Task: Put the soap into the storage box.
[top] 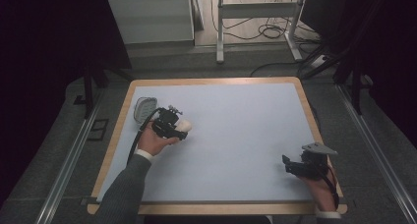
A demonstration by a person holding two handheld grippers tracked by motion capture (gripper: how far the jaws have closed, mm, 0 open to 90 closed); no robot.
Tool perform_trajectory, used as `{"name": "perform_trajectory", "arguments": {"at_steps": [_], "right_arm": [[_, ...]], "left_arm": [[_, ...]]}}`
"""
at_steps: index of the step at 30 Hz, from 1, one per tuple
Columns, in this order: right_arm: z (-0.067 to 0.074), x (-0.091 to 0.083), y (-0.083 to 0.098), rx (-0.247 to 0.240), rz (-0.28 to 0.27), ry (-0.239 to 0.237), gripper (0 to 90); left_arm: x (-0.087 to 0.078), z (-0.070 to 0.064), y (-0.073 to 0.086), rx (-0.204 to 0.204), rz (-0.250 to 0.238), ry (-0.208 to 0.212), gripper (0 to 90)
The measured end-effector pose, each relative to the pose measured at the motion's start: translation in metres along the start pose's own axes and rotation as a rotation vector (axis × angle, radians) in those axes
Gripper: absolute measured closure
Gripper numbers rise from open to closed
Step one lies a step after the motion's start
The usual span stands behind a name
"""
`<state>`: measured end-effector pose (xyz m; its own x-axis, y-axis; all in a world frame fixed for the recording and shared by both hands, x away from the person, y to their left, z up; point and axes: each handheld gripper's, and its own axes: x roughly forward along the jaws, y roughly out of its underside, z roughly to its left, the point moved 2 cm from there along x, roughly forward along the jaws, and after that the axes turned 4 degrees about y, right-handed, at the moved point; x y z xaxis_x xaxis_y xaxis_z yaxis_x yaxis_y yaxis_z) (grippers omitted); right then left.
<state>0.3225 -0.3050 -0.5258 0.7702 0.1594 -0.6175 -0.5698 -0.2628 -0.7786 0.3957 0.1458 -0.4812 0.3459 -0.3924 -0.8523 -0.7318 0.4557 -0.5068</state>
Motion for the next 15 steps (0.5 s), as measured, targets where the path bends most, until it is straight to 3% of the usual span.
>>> {"name": "perform_trajectory", "arguments": {"at_steps": [15], "right_arm": [[0.001,0.001,0.000,-0.004,0.006,0.000,9.6]], "left_arm": [[-0.032,0.027,-0.009,-0.030,-0.038,-0.052,49.7]]}}
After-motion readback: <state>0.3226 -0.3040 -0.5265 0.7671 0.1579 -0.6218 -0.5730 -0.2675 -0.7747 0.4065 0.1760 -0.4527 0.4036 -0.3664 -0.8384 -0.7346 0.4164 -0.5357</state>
